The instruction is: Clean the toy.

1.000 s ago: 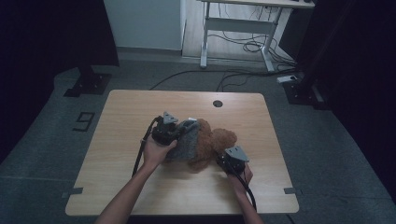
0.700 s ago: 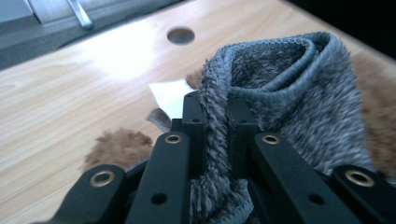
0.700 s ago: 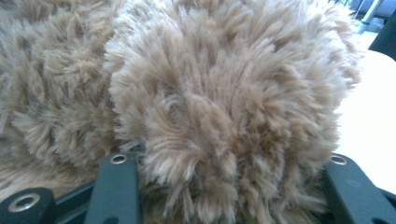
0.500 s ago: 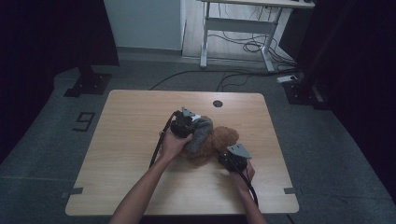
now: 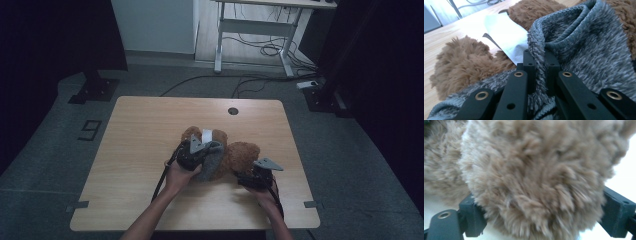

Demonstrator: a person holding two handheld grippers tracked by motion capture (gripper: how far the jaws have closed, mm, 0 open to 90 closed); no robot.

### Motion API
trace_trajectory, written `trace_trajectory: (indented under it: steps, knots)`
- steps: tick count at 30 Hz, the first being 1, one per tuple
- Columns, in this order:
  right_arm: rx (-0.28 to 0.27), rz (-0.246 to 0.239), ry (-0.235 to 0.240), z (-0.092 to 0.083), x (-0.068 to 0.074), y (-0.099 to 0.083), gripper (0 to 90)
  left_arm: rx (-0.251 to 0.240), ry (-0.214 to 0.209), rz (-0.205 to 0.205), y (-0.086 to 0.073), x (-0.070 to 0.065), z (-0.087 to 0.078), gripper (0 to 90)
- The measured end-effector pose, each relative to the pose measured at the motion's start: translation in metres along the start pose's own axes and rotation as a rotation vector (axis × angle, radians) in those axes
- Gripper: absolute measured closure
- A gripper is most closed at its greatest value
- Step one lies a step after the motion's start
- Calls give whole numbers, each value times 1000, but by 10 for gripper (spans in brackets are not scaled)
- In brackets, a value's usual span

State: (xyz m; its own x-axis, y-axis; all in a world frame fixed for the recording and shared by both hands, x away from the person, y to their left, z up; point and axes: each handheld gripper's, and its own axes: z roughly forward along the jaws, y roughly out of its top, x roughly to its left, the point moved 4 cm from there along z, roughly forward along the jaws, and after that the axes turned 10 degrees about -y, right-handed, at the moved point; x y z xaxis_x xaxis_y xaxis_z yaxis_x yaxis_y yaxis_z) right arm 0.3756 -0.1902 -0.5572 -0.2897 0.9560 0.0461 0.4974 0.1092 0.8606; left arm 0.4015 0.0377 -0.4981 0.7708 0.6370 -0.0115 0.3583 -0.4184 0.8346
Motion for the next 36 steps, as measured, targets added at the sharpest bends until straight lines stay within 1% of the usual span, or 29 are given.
trace_trajectory:
  steps: [2, 3, 4, 5, 7, 9, 11, 12, 13, 14, 15, 16, 17, 19, 20, 21, 22, 23, 25, 28, 29, 30, 31, 32, 33, 34, 35, 36]
  knots:
    - [8, 14, 46, -6, -2, -1, 101, -15, -4, -2, -4, -3, -3, 831]
    - [7, 24, 65, -9, -3, -1, 95, -26, -13, -12, -7, -4, -5, 831]
    - [-5, 38, 93, -14, -5, 0, 83, -32, -22, -20, -9, -6, -8, 831]
    - [-19, 48, 108, -18, -7, 2, 77, -41, -31, -26, -12, -7, -10, 831]
    - [-44, 65, 126, -23, -9, 8, 63, -51, -44, -32, -16, -12, -14, 831]
    - [-59, 57, 128, -23, -8, 14, 53, -56, -55, -30, -19, -15, -18, 830]
    - [-66, 47, 132, -20, -5, 20, 54, -62, -66, -41, -22, -17, -23, 830]
    - [-63, 40, 131, -17, -3, 21, 77, -60, -73, -46, -23, -17, -25, 829]
    - [-65, 25, 129, -15, -2, 20, 121, -61, -78, -51, -25, -17, -26, 828]
    - [-72, 4, 122, -13, -2, 18, 159, -63, -88, -60, -26, -17, -28, 828]
    - [-71, -8, 123, -12, -1, 15, 206, -65, -105, -76, -28, -16, -29, 827]
    - [-67, -13, 127, -11, -1, 11, 269, -63, -133, -96, -29, -16, -31, 826]
    - [-65, -26, 128, -12, -2, 6, 318, -63, -150, -106, -29, -16, -32, 825]
    - [-71, -33, 131, -14, -3, -1, 369, -65, -181, -130, -25, -18, -36, 823]
    - [-71, -45, 124, -15, -3, -3, 396, -67, -193, -139, -22, -20, -38, 822]
    - [-68, -60, 115, -17, -3, -5, 413, -74, -196, -140, -17, -22, -41, 821]
    - [-69, -75, 104, -18, -2, -6, 429, -85, -194, -133, -10, -25, -43, 820]
    - [-73, -79, 94, -19, -1, -8, 437, -95, -191, -119, -2, -29, -46, 820]
    - [-79, -82, 77, -19, 0, -11, 442, -112, -191, -80, 17, -39, -46, 820]
    - [-77, -99, 61, -21, 2, -11, 442, -119, -200, -21, 47, -58, -36, 818]
    - [-78, -101, 58, -21, 2, -12, 442, -116, -212, -6, 61, -67, -27, 817]
    - [-80, -105, 52, -21, 3, -12, 442, -104, -218, 5, 72, -73, -17, 815]
    - [-81, -106, 48, -21, 3, -12, 442, -83, -204, 17, 82, -77, -7, 814]
    - [-80, -107, 44, -22, 3, -13, 442, -62, -174, 32, 90, -80, 5, 814]
    - [-80, -109, 42, -22, 3, -13, 442, -32, -150, 37, 94, -80, 18, 814]
    - [-81, -111, 38, -22, 3, -13, 442, 0, -144, 25, 95, -80, 32, 814]
    - [-84, -113, 34, -22, 3, -13, 442, 40, -135, 21, 92, -79, 45, 814]
    - [-81, -110, 31, -23, 4, -14, 442, 82, -116, 34, 85, -78, 57, 814]
